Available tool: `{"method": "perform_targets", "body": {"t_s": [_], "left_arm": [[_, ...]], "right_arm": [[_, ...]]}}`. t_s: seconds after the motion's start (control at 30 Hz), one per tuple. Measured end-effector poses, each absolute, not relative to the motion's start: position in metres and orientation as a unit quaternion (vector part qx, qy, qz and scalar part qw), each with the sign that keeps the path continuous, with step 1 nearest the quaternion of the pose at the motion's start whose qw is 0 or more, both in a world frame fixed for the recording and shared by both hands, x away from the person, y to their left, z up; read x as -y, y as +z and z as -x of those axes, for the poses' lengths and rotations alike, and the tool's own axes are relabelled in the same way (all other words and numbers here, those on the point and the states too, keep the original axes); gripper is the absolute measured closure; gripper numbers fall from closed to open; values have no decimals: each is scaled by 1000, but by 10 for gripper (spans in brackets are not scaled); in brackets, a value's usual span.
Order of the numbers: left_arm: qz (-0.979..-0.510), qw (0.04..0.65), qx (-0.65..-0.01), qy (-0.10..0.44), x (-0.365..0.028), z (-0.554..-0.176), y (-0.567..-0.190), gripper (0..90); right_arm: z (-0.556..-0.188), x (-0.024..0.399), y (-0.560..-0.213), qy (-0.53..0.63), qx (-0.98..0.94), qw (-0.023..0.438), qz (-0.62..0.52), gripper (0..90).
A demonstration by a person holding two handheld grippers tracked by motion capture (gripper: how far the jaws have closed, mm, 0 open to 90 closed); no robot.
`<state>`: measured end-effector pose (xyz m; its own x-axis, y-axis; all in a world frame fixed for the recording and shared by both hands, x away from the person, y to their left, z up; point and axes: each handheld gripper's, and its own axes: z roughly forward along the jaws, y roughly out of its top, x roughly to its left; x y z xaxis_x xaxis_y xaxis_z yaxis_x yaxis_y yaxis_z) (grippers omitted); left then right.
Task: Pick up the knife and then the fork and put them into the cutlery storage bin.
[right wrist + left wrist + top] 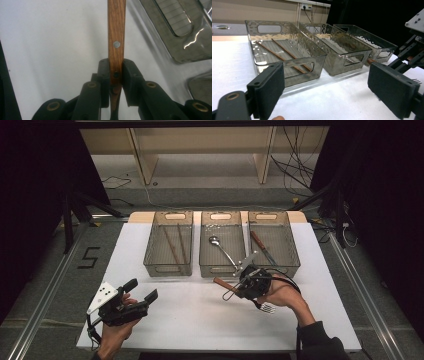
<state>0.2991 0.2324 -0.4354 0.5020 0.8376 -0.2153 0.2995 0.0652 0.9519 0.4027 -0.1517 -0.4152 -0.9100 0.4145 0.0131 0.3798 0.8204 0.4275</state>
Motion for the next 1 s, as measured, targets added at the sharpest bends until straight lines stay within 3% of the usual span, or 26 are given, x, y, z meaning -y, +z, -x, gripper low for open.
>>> {"method": "perform_targets", "body": {"t_s": [1.0], "left_arm": [[-644,579,-442,232,-232,-299,-435,137]], "right_arm": [[-408,173,-396,263,-931,61,-245,780]]}}
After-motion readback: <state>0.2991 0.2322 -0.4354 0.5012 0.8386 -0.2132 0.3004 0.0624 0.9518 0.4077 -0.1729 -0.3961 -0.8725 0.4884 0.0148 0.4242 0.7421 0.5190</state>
